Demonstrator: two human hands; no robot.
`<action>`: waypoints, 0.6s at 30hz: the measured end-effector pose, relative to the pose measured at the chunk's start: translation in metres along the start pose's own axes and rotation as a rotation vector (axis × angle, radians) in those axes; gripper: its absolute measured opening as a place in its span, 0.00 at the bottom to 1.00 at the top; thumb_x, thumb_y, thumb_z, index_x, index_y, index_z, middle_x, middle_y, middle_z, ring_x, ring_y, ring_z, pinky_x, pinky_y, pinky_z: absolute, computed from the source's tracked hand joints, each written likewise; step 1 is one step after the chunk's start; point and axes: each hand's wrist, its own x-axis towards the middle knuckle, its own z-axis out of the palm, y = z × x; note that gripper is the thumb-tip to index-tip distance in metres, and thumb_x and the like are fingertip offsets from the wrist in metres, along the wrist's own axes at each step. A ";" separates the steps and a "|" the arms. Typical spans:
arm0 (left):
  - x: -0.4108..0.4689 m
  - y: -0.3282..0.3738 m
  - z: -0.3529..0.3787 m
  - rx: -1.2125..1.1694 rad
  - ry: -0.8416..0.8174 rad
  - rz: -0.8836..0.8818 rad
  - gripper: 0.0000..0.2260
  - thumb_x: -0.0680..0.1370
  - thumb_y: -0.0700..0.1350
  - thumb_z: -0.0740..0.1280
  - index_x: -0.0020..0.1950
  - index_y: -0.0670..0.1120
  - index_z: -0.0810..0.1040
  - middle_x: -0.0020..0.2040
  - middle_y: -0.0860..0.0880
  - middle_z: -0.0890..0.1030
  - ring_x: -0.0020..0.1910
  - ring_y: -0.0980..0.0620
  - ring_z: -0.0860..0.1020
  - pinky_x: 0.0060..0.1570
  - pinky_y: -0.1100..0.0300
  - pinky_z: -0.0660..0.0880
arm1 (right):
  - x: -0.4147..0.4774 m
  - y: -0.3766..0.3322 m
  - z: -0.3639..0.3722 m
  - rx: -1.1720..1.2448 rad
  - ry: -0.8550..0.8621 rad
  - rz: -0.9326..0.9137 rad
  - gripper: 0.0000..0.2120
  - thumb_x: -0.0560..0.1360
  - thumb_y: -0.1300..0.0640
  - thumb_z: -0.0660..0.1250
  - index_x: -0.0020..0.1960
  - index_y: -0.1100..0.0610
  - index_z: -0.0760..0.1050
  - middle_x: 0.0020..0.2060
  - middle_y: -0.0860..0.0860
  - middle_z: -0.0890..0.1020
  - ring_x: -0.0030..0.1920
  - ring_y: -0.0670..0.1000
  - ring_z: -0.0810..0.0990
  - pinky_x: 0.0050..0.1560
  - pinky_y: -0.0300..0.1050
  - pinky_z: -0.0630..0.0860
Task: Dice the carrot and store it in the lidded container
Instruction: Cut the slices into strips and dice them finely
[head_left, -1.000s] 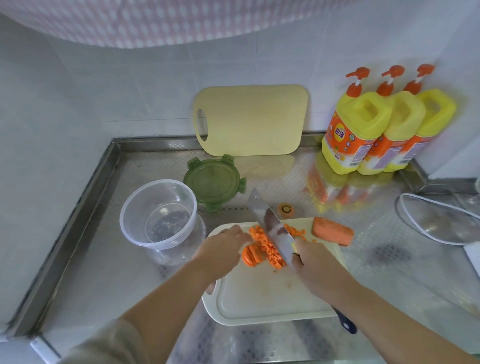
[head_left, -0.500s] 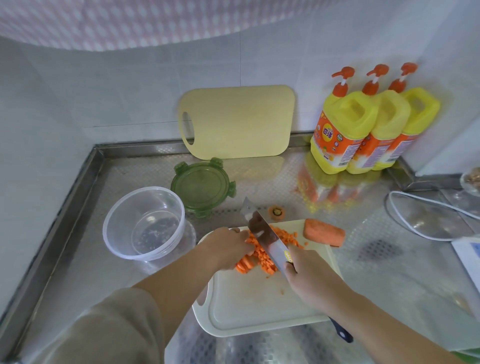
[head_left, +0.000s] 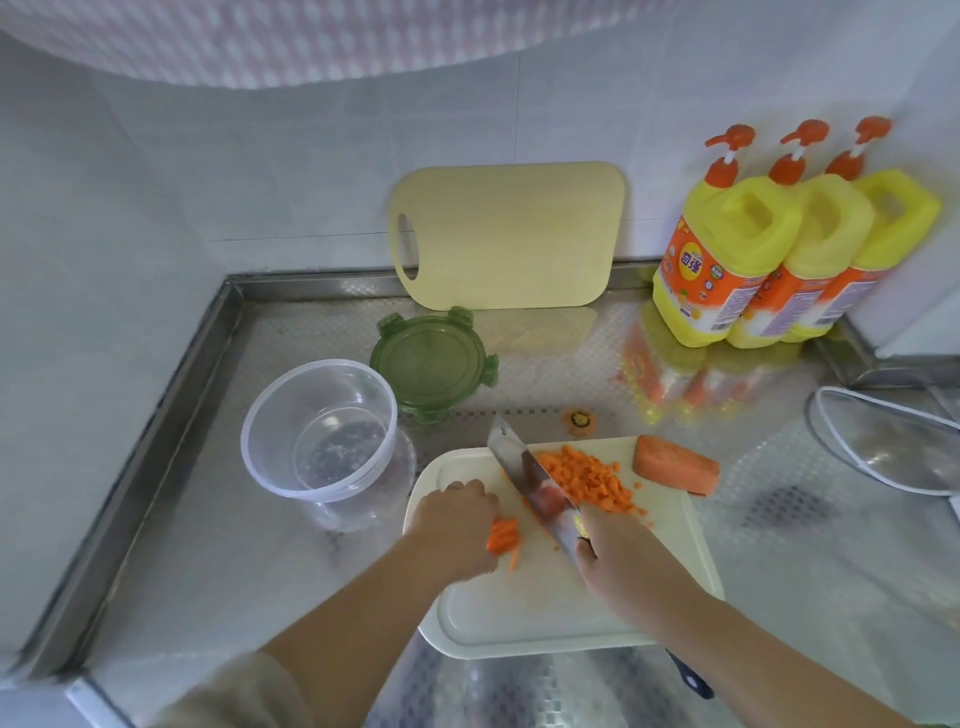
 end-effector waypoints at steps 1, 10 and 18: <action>-0.003 0.003 0.004 -0.018 0.012 -0.039 0.18 0.74 0.52 0.64 0.62 0.47 0.72 0.58 0.48 0.72 0.60 0.46 0.72 0.55 0.52 0.69 | 0.000 0.002 0.007 -0.010 0.007 -0.010 0.12 0.80 0.56 0.53 0.38 0.49 0.58 0.33 0.45 0.65 0.32 0.44 0.66 0.31 0.38 0.58; -0.021 0.010 0.024 -0.296 0.183 -0.241 0.25 0.73 0.60 0.64 0.65 0.51 0.66 0.61 0.52 0.69 0.63 0.48 0.67 0.60 0.57 0.67 | -0.003 0.001 0.017 -0.108 0.183 -0.041 0.15 0.77 0.59 0.53 0.35 0.48 0.52 0.27 0.44 0.57 0.25 0.41 0.56 0.24 0.37 0.52; -0.017 0.029 0.028 -0.220 0.156 -0.258 0.19 0.77 0.57 0.62 0.62 0.47 0.67 0.59 0.50 0.69 0.57 0.47 0.75 0.65 0.52 0.64 | -0.007 0.003 0.020 -0.008 0.005 -0.094 0.12 0.80 0.56 0.54 0.39 0.47 0.58 0.33 0.44 0.65 0.32 0.43 0.66 0.32 0.37 0.62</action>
